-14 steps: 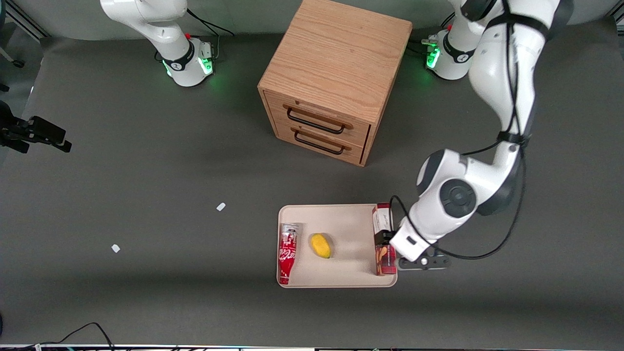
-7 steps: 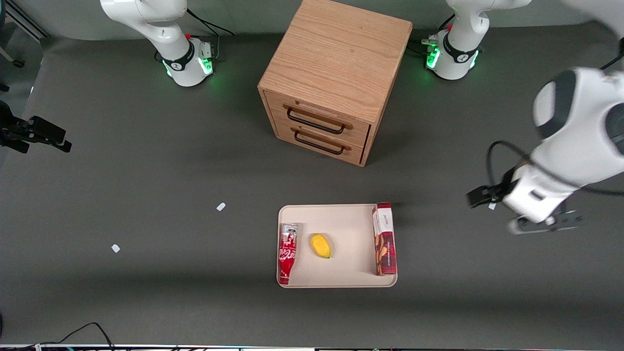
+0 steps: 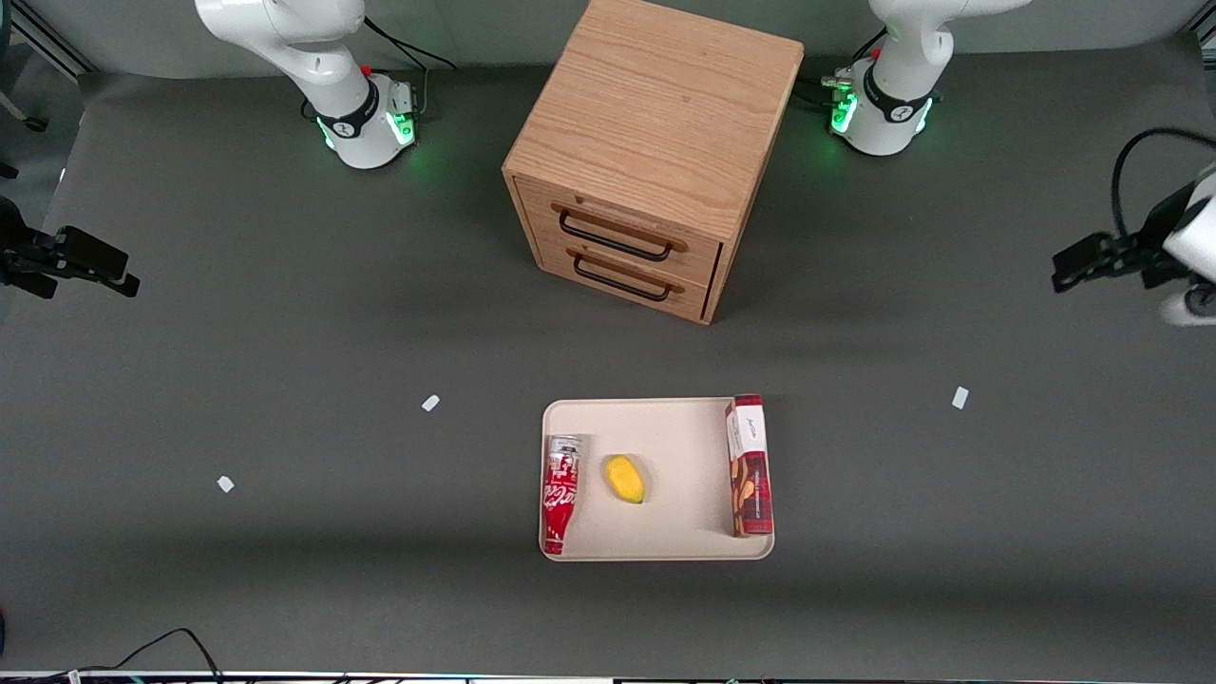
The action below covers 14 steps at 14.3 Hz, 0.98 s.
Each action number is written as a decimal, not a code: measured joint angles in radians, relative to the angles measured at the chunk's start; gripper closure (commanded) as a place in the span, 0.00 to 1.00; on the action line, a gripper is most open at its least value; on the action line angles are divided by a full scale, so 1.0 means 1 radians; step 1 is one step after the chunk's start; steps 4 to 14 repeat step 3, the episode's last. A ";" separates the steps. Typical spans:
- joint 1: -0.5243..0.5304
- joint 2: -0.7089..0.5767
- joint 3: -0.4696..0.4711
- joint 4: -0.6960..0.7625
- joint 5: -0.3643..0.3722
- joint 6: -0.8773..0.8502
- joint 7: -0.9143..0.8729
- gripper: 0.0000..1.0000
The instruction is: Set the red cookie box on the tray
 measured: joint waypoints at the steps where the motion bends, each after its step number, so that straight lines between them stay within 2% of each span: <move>1: 0.000 -0.019 0.002 -0.001 -0.001 -0.011 0.015 0.00; 14: 0.000 -0.040 0.003 -0.004 -0.008 -0.030 0.034 0.00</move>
